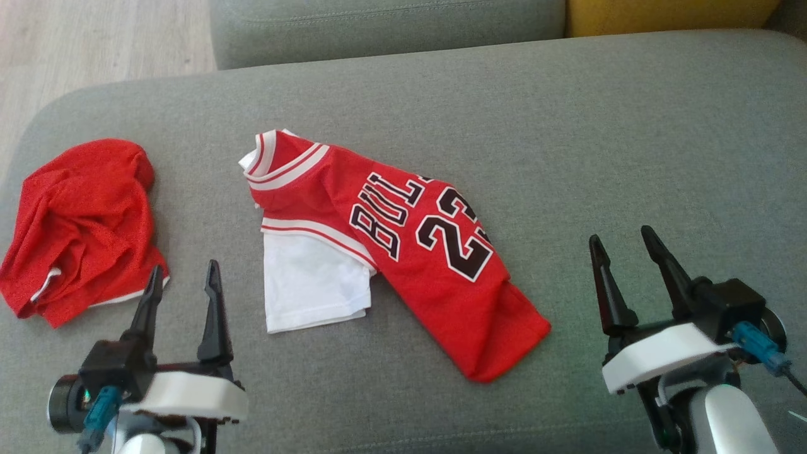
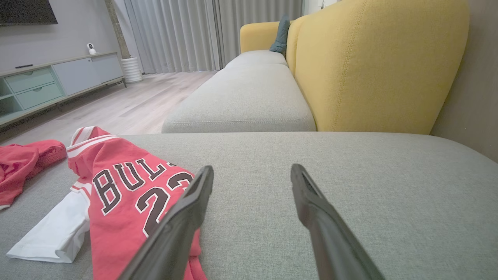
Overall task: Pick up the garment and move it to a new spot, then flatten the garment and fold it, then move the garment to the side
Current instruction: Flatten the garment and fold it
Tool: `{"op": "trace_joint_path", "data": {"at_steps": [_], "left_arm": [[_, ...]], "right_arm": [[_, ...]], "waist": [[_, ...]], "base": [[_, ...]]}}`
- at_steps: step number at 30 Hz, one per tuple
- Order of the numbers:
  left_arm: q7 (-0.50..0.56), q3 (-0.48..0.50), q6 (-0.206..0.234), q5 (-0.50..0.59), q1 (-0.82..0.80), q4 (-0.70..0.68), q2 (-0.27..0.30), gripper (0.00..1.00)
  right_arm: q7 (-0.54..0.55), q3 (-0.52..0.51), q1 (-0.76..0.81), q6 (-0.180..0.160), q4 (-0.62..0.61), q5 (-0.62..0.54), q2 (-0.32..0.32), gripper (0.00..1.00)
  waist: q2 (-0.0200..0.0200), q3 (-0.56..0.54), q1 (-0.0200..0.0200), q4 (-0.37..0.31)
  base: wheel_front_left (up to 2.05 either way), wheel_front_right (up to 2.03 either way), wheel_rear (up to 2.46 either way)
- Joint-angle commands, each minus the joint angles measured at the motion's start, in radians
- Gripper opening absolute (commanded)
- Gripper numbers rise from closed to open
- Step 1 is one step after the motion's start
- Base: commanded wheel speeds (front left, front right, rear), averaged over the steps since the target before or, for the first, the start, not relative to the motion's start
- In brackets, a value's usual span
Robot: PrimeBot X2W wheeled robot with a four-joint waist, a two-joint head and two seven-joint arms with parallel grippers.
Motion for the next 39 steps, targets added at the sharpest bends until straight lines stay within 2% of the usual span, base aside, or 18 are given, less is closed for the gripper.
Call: {"op": "trace_joint_path", "data": {"at_steps": [1,14,23,31,32,33,34,39], "left_arm": [[-0.005,0.032,0.008,0.009,-0.039,-0.041,0.025,1.00],[0.000,0.012,0.002,0.010,-0.068,-0.042,0.019,1.00],[-0.003,-0.010,-0.023,0.016,-0.120,-0.018,0.003,1.00],[-0.006,-0.025,-0.042,0.022,-0.150,0.009,-0.012,1.00],[-0.006,-0.025,-0.043,0.023,-0.152,0.011,-0.013,1.00],[-0.006,-0.025,-0.044,0.024,-0.153,0.013,-0.014,1.00],[-0.006,-0.025,-0.045,0.024,-0.154,0.014,-0.015,1.00],[-0.007,-0.022,-0.050,0.028,-0.157,0.020,-0.018,1.00]], "right_arm": [[0.003,0.027,-0.026,-0.001,-0.040,0.003,-0.004,1.00],[0.030,0.076,-0.006,-0.001,0.015,0.021,-0.004,1.00],[0.043,0.214,-0.027,-0.001,0.139,0.094,-0.004,1.00],[0.021,0.274,-0.111,-0.001,0.283,0.171,-0.004,1.00],[0.017,0.277,-0.121,-0.001,0.296,0.179,-0.004,0.95],[0.012,0.282,-0.130,-0.001,0.307,0.194,-0.004,0.44],[0.009,0.284,-0.139,-0.001,0.318,0.200,-0.004,0.02],[-0.026,0.275,-0.175,-0.001,0.336,0.215,-0.004,0.00]], "waist": [[0.0000,0.000,0.0000,-0.002],[0.0000,0.033,0.0000,0.006],[0.0000,0.085,0.0000,0.030],[0.0000,0.103,0.0000,0.048],[0.0000,0.103,0.0000,0.049],[0.0000,0.103,0.0000,0.051],[0.0000,0.103,0.0000,0.052],[0.0000,0.105,0.0000,0.056]], "base": [[0.00,0.00,0.00],[0.00,0.00,0.00],[0.00,0.00,0.00],[0.00,0.00,0.00],[0.00,0.00,0.00],[0.00,0.00,0.00],[0.00,0.00,0.00],[0.00,0.00,0.00]]}}
